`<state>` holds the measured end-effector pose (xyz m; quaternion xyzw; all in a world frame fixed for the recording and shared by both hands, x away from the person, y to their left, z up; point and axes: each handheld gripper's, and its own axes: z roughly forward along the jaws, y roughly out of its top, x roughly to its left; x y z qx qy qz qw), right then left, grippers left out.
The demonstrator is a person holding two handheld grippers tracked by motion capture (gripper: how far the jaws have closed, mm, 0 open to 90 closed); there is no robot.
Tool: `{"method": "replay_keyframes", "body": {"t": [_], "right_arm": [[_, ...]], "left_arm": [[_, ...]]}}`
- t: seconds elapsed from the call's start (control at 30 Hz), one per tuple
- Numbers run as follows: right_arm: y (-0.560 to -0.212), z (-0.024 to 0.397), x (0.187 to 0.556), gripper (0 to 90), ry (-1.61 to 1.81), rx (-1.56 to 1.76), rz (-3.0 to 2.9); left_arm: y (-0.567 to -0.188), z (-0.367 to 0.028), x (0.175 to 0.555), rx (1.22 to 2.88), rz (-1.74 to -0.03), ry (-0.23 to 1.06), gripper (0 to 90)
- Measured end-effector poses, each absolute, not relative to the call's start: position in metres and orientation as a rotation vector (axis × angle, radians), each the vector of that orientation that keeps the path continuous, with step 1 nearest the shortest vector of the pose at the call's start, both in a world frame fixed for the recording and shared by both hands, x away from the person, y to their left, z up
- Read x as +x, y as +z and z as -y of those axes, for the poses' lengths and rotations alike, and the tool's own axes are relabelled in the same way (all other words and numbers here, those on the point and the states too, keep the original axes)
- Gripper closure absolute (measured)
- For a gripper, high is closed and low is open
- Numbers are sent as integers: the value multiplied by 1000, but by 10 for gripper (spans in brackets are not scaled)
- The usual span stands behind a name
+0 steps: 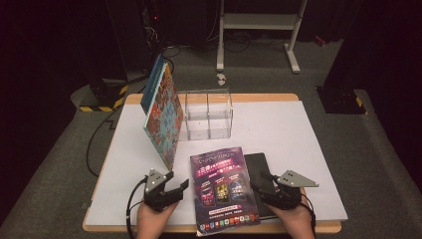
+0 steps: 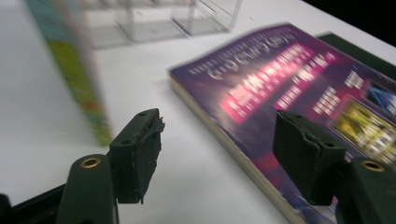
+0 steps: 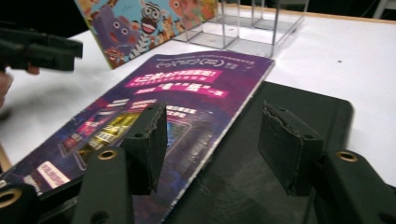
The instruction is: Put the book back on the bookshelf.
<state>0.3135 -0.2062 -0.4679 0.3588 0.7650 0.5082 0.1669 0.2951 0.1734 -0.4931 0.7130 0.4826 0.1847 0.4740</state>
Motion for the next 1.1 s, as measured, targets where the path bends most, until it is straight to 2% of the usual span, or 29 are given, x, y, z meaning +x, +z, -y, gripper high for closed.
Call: {"method": "replay_keyframes", "body": {"t": [0.37,0.47,0.63,1.1], "right_arm": [[-472,211,312,422,1390,1060,-2174],[-474,211,312,423,1380,1068,-2180],[-475,210,313,424,1371,1074,-2186],[-475,215,318,392,1329,1124,-2170]], "left_arm": [[-509,-138,304,1857,-1184,222,293],[-511,-134,304,1865,-1198,223,269],[-511,-134,305,1861,-1204,216,287],[-511,-109,319,1832,-1122,89,298]]}}
